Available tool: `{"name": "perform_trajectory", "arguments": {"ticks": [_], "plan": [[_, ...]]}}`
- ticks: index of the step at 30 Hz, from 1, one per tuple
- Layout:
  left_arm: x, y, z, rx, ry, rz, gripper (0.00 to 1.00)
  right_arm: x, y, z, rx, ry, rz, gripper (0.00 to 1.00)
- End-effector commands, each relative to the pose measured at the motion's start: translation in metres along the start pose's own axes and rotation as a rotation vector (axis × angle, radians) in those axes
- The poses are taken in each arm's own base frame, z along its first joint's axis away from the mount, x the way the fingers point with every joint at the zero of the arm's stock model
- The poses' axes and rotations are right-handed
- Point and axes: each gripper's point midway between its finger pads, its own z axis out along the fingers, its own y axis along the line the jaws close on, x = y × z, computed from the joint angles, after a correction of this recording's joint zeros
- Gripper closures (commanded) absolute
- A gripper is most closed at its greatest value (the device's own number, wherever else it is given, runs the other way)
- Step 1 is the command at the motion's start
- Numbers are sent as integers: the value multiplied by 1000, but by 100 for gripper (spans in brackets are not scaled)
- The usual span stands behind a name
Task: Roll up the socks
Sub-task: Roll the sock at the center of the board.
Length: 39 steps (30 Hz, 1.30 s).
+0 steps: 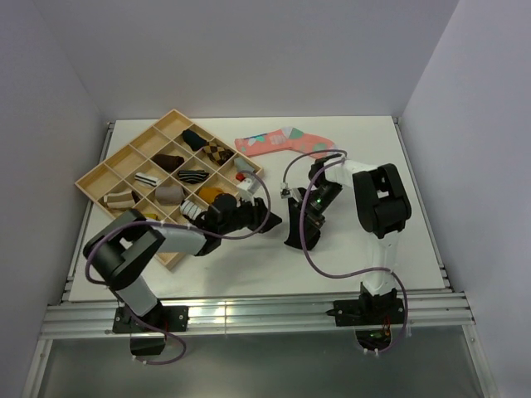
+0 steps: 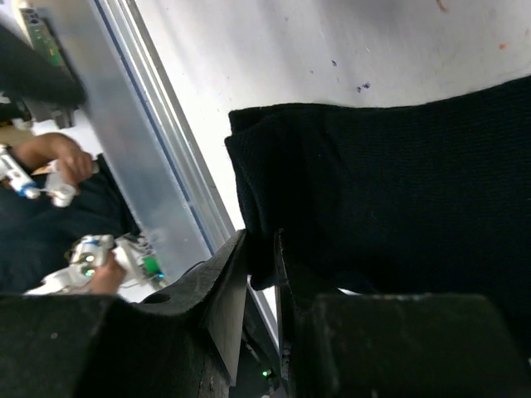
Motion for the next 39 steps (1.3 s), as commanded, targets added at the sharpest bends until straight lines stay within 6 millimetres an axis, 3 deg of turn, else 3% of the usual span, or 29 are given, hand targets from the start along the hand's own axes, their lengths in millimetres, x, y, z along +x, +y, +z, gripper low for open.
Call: {"name": "perform_trajectory", "arguments": {"ticks": [1,5,9,17,26,33,39], "plan": [[-10,-37,19,175,-24,98,61,3,4,-1,-61,0,48,75],[-9,-46,36,241,-14,101,61,6,-1,-1,-48,-4,60,75],[6,-44,49,273,26,68,62,7,0,-2,-44,-17,65,75],[36,-53,52,383,88,6,65,0,1,-10,-27,-51,60,76],[47,-64,43,465,103,-24,63,-3,-13,-13,30,-69,104,77],[62,-55,47,447,139,-32,61,-3,-17,-17,44,-86,127,77],[63,-42,53,382,121,-40,58,3,-11,-16,7,-71,118,77]]}}
